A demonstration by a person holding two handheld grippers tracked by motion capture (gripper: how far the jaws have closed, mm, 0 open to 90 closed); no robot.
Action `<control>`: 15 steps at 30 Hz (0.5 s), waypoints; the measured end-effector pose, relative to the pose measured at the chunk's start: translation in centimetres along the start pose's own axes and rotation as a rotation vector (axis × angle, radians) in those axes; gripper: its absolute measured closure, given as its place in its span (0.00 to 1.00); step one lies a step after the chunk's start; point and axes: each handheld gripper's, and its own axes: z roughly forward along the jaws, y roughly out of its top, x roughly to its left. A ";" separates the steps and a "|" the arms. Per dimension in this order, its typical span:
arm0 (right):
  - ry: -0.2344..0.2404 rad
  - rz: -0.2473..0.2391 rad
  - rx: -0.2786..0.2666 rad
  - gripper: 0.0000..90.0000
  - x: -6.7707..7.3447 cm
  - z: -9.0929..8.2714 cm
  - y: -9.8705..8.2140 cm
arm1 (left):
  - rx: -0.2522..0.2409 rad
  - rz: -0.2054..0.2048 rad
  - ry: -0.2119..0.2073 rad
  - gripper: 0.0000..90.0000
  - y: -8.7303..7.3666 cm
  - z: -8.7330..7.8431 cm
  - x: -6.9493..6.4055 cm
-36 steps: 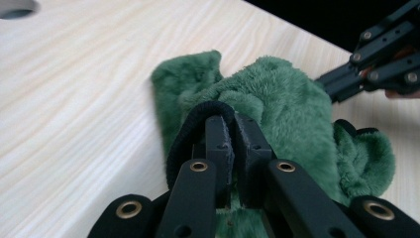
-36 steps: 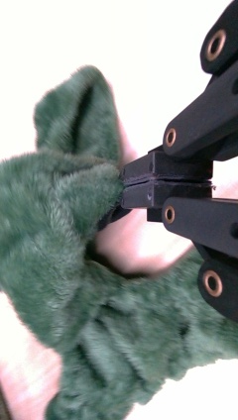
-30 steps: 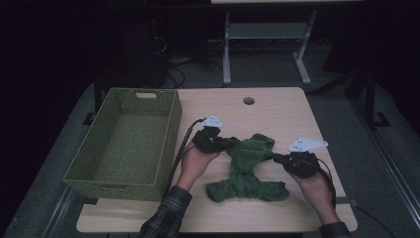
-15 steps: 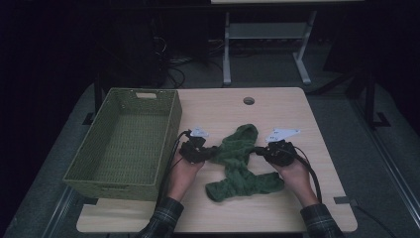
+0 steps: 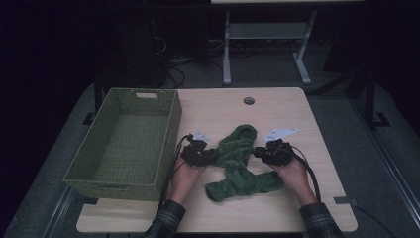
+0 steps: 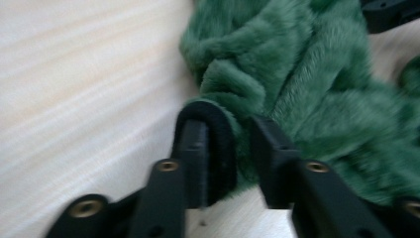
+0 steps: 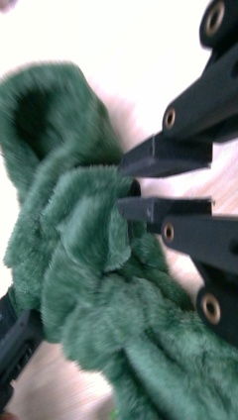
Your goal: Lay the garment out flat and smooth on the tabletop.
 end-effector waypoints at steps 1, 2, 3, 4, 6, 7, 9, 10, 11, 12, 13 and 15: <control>-0.035 0.002 -0.024 0.78 -0.1 -0.8 0.2 | -0.032 0.008 -0.012 0.64 0.7 -0.8 -0.1; -0.038 0.008 -0.039 0.76 -0.2 -1.2 0.4 | -0.032 0.008 -0.012 0.63 0.7 -0.8 -0.1; -0.035 0.022 -0.035 0.74 -0.5 -1.5 0.7 | -0.060 0.012 -0.016 0.61 1.5 -1.4 0.0; -0.035 0.022 -0.035 0.74 -0.5 -1.5 0.7 | -0.060 0.012 -0.016 0.60 1.5 -1.4 0.0; -0.047 0.030 -0.046 0.72 -0.9 -1.9 1.2 | -0.074 0.024 -0.012 0.60 2.3 -1.8 0.3; -0.053 0.045 -0.045 0.70 -1.5 -1.9 1.8 | -0.086 0.029 -0.004 0.60 3.2 -2.0 0.7; -0.064 0.061 -0.051 0.70 -2.0 -1.6 2.3 | -0.093 0.039 0.000 0.59 4.1 -1.8 1.1; -0.064 0.061 -0.051 0.70 -2.0 -1.6 2.3 | -0.093 0.039 0.000 0.59 4.1 -1.8 1.1; -0.058 0.087 -0.043 0.68 -2.7 -1.1 2.6 | -0.089 0.054 -0.002 0.59 5.0 -1.1 1.4; -0.058 0.087 -0.043 0.68 -2.7 -1.1 2.6 | -0.089 0.054 -0.002 0.58 5.0 -1.1 1.4; -0.058 0.112 -0.044 0.67 -3.3 -0.6 2.9 | -0.084 0.065 -0.003 0.57 5.3 -0.6 1.6; -0.066 0.123 -0.051 0.67 -3.5 -0.3 3.0 | -0.072 0.072 -0.007 0.57 6.0 0.8 1.9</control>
